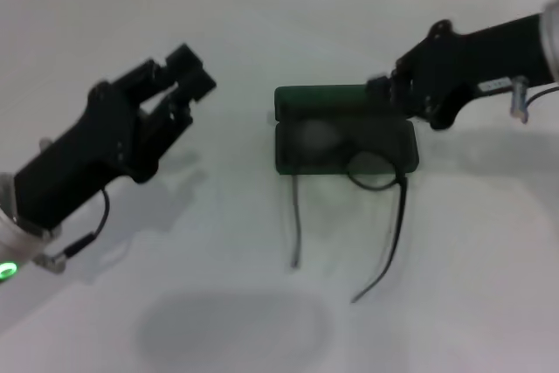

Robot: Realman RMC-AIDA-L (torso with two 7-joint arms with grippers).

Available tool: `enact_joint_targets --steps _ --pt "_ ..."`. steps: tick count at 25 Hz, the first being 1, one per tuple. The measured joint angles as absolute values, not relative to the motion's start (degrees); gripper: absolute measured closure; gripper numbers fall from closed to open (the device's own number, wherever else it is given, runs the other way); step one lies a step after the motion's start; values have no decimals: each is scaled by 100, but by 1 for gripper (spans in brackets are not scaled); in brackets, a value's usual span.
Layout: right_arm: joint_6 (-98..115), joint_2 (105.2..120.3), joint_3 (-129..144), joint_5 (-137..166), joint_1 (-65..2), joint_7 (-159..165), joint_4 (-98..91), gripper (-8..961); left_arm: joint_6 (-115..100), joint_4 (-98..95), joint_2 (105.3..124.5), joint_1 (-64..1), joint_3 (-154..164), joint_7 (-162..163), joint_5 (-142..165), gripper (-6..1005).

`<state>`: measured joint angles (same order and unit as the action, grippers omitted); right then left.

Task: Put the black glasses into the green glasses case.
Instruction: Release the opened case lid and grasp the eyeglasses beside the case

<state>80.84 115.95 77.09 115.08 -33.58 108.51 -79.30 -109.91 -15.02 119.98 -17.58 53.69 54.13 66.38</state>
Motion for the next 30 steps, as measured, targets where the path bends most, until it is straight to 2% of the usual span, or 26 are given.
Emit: enact_joint_targets --steps 4,7,9,14,18,23,30 --pt "7510 11609 7692 10227 -2726 10334 -7756 932 -11490 -1481 11997 -2106 5380 5472 6392 654" --pt "7371 11603 7694 9679 -2532 10143 -7559 950 -11618 -1466 12005 -2315 5388 5516 6376 788" --pt "7366 11597 7708 9559 -2483 10089 -7519 941 -11621 -1447 12007 -2384 5392 5527 6398 877" --pt "7558 11546 7703 9725 -2652 10342 -7615 919 -11564 -1437 11987 -2348 5388 5512 6444 933" --pt "7785 11505 7676 10735 -3228 10900 -7567 902 -11416 -1431 11984 -2235 5368 5430 6430 967" --pt "8097 11579 7847 12054 -4476 11218 -6693 880 -11335 -1512 11941 -1891 5316 5384 6368 965" --pt "7944 11601 8198 12499 -6203 11286 -5196 621 -11259 -1552 11785 -1421 5265 5140 6409 963"
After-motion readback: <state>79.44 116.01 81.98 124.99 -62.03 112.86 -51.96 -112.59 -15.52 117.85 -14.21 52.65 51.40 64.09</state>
